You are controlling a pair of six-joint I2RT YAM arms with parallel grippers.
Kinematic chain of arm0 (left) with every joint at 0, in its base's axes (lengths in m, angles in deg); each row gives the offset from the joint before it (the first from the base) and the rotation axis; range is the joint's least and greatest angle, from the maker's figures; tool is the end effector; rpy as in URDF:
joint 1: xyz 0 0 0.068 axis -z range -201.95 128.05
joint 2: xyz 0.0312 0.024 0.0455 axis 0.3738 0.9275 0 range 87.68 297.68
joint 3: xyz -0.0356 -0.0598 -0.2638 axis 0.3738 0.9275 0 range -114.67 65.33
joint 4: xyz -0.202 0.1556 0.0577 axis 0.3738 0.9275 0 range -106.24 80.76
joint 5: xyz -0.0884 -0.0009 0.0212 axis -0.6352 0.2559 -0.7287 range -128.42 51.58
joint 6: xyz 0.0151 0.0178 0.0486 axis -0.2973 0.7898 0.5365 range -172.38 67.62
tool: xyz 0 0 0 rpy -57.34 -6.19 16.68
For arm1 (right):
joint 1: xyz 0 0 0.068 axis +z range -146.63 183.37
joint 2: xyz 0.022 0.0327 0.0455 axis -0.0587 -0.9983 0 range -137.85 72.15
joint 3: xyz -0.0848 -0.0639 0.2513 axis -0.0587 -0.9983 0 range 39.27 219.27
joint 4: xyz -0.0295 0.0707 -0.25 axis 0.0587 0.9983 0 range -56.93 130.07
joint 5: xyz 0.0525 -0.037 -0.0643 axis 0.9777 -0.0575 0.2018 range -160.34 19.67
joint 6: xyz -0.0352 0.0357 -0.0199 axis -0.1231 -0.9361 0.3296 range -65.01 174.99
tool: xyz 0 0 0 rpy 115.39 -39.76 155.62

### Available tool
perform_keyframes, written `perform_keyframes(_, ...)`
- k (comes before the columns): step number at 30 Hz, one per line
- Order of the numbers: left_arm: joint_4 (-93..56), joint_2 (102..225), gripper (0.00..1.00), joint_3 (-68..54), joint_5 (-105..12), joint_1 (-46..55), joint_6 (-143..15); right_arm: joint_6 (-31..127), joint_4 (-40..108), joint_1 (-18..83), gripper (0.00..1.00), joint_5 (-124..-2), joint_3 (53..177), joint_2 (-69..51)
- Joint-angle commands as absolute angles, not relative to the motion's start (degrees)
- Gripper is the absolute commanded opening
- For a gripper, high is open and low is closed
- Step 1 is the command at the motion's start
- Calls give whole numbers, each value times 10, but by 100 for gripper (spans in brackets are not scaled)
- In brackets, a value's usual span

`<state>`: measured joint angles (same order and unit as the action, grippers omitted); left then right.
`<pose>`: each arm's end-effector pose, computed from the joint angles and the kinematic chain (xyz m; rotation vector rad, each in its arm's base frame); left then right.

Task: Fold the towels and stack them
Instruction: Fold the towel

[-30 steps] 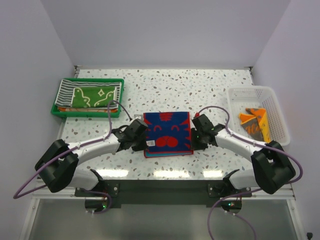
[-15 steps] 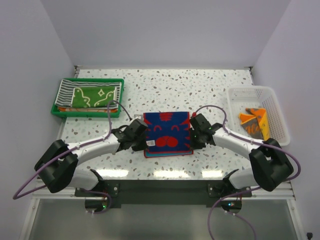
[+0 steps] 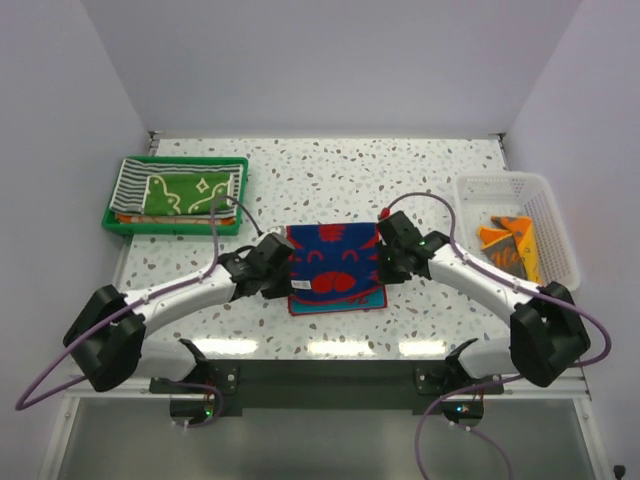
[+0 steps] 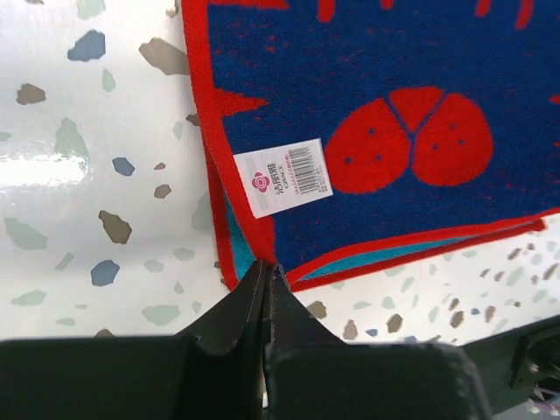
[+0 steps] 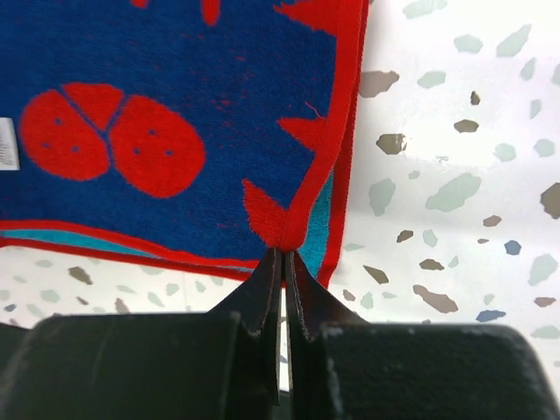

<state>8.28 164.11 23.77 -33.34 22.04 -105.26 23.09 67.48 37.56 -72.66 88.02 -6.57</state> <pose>0.1815 -0.1707 0.1851 -0.2404 2.6728 -0.4707 0.2141 0.1440 0.2032 -0.0421 2.7300 0.2920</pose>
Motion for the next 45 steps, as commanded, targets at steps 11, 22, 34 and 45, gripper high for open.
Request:
perform_keyframes(11,83,1564,0,306,-381,242,-1057,242,697,378,0,-718,853,-21)
perform_keyframes(22,57,1636,0,311,-402,245,-1040,242,637,378,0,-737,802,-90)
perform_keyframes(34,97,1613,0,285,-386,245,-1039,254,644,378,0,-756,819,-102)
perform_keyframes(45,148,1567,0,241,-382,253,-1036,265,728,379,0,-747,859,-31)
